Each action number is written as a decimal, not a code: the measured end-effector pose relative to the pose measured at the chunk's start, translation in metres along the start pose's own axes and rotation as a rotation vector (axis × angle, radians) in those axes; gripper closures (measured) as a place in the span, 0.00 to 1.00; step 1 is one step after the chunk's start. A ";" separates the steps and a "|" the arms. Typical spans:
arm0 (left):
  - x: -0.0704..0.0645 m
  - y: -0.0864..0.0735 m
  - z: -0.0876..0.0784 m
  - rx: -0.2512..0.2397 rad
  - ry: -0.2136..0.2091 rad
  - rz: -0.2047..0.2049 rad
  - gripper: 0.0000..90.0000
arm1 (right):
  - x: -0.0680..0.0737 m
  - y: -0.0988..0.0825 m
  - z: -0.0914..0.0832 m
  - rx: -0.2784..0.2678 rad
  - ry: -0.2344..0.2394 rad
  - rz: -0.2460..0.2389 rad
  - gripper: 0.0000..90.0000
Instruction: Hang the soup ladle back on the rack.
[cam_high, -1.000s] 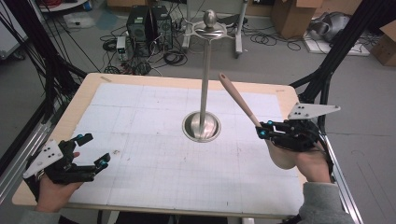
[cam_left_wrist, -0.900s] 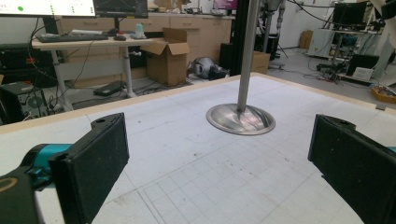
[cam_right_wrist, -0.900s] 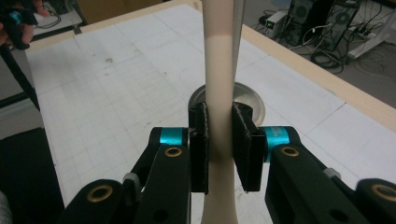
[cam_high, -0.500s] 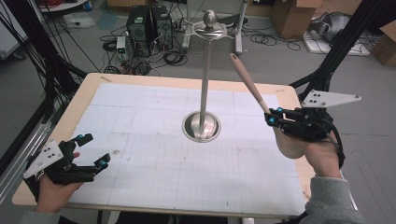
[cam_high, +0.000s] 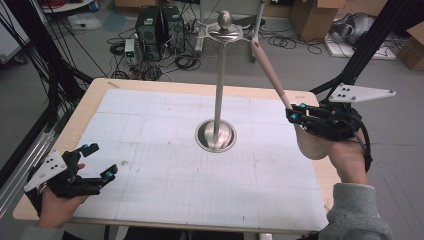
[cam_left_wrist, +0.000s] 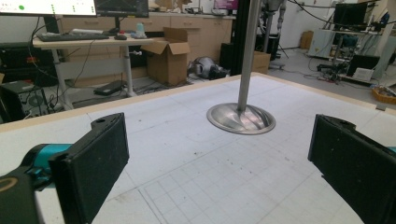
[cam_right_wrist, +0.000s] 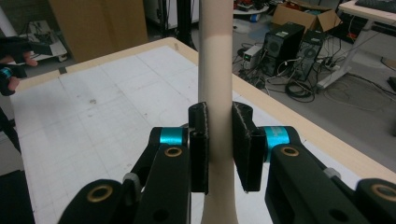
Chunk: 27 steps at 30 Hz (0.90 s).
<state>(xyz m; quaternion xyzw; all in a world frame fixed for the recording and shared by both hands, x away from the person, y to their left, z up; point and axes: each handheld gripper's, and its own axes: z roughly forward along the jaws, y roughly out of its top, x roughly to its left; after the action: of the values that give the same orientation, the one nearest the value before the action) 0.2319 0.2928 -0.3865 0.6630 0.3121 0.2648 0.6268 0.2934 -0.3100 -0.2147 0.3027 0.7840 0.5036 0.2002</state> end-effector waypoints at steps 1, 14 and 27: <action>0.000 0.000 0.000 0.000 0.002 0.000 0.06 | -0.001 0.000 0.000 -0.004 0.000 -0.001 0.87; 0.003 0.000 -0.002 0.000 0.006 -0.004 0.06 | -0.005 0.004 0.007 -0.016 0.005 0.005 0.87; 0.003 0.000 -0.003 -0.002 0.010 -0.008 0.06 | -0.008 0.006 0.010 -0.023 0.002 0.009 0.87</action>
<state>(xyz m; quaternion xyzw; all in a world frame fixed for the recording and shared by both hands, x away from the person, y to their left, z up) 0.2319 0.2973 -0.3867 0.6599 0.3176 0.2661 0.6268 0.3074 -0.3068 -0.2135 0.3036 0.7769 0.5139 0.2005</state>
